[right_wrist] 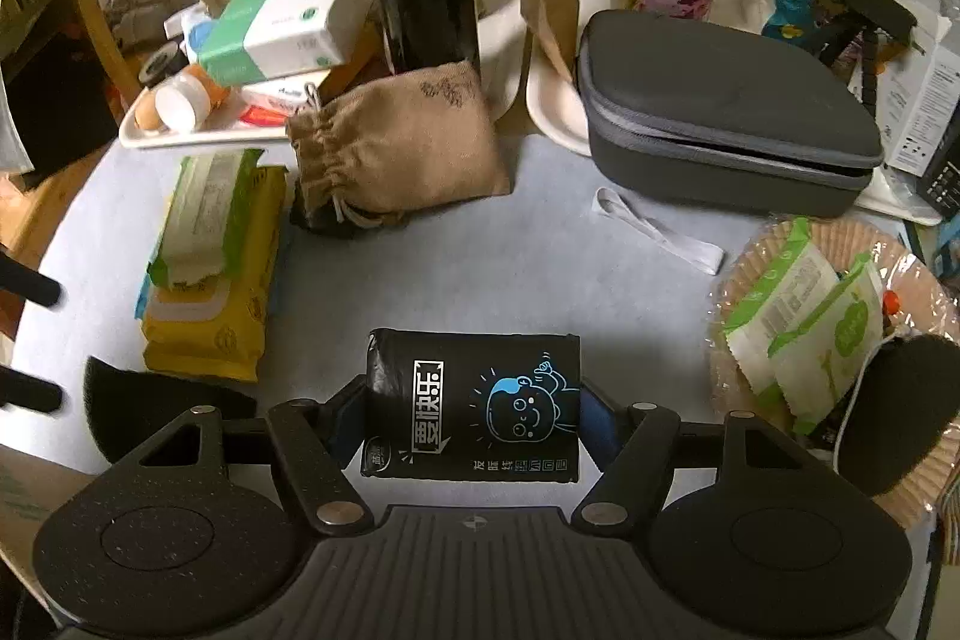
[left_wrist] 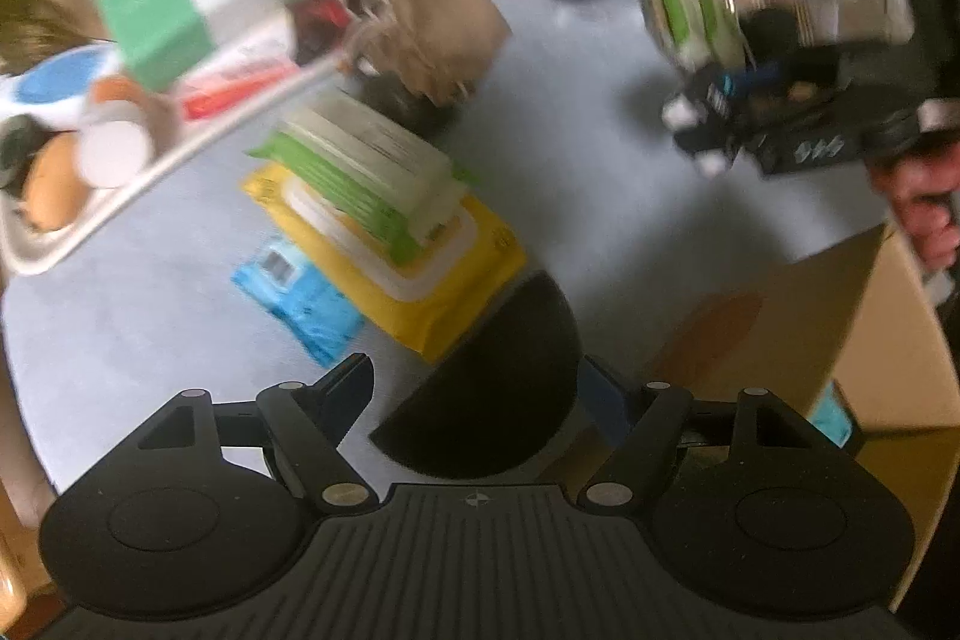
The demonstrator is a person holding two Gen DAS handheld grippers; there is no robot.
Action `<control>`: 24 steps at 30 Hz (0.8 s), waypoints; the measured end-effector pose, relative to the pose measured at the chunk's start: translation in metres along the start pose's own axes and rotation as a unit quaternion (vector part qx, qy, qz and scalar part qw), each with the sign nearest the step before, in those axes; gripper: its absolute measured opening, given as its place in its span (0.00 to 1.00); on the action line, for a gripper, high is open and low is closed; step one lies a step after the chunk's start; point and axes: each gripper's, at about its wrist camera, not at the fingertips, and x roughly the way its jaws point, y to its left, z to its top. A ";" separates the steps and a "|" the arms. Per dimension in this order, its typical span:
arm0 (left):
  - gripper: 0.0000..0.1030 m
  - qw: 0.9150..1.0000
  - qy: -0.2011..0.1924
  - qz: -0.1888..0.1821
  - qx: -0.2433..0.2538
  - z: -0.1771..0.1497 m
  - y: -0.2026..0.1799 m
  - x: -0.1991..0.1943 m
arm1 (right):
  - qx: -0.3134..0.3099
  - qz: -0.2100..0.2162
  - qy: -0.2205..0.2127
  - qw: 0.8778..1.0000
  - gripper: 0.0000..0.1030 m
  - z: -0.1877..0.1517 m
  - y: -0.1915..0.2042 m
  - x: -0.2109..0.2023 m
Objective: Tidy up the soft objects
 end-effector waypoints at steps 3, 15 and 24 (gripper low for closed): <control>0.73 0.999 0.042 -0.017 0.027 0.009 -0.005 0.023 | 0.015 0.017 -0.001 1.000 0.70 -0.002 -0.004 -0.004; 0.81 0.986 0.156 0.012 0.064 0.025 -0.016 0.087 | 0.027 0.030 -0.004 0.999 0.70 -0.006 -0.011 -0.007; 0.59 0.987 0.143 -0.011 0.076 0.025 -0.016 0.089 | 0.034 0.028 -0.012 0.999 0.70 -0.008 -0.014 -0.012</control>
